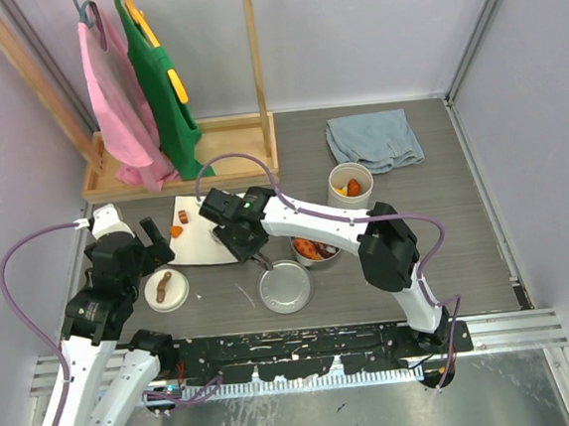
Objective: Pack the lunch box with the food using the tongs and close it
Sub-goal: Pick up the fake food from the plate, then place the fake food in the packing box.
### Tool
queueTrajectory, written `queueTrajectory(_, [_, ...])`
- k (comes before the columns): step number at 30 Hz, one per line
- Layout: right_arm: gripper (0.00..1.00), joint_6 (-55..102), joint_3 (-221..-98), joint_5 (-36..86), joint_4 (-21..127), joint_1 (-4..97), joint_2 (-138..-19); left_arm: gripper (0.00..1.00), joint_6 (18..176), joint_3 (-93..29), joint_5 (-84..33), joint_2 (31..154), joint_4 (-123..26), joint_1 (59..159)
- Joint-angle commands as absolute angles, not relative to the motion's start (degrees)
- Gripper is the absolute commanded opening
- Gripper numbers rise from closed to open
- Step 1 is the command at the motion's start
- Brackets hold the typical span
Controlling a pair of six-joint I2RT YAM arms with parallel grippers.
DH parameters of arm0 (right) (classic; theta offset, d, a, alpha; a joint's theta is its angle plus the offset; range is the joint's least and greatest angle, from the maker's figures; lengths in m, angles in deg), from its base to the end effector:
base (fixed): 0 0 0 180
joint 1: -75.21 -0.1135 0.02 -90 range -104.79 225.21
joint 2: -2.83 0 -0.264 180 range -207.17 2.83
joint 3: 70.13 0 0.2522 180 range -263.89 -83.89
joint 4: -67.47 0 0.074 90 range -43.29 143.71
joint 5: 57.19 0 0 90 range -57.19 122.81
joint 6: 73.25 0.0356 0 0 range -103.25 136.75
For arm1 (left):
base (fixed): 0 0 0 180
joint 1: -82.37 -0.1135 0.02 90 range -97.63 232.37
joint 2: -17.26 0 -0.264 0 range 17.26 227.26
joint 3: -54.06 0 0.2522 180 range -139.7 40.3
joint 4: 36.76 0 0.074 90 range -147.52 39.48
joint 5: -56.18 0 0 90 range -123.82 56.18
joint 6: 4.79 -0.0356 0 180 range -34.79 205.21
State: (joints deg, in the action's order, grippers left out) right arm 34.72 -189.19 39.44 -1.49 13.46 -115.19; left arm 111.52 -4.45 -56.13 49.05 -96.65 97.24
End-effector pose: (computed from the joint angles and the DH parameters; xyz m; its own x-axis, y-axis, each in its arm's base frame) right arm 0.2106 0.3833 0.2498 -0.6808 -0.6196 -0.3906 -0.6775 0.7354 0.0142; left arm 0.1102 -0.0153 0.3075 -0.4431 -0.3066 -0.8424 -0.2969 0.9369 -0.1848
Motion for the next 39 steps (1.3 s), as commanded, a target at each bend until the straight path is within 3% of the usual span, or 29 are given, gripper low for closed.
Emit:
queueTrajectory(1, [0.40,35.6,-190.2,39.9,1.0,13.5,-110.5,0.98,111.8,-4.7,-56.4,49.0,-94.8,96.9])
queueTrajectory(20, [0.40,37.1,-187.1,40.1,1.0,13.5,-104.3,0.98,111.8,-4.8,-56.3,49.2,-94.8,97.0])
queueTrajectory(39, [0.40,40.5,-173.6,43.4,-0.2,18.8,-87.0,0.98,111.8,-4.6,-56.1,48.9,-94.8,97.0])
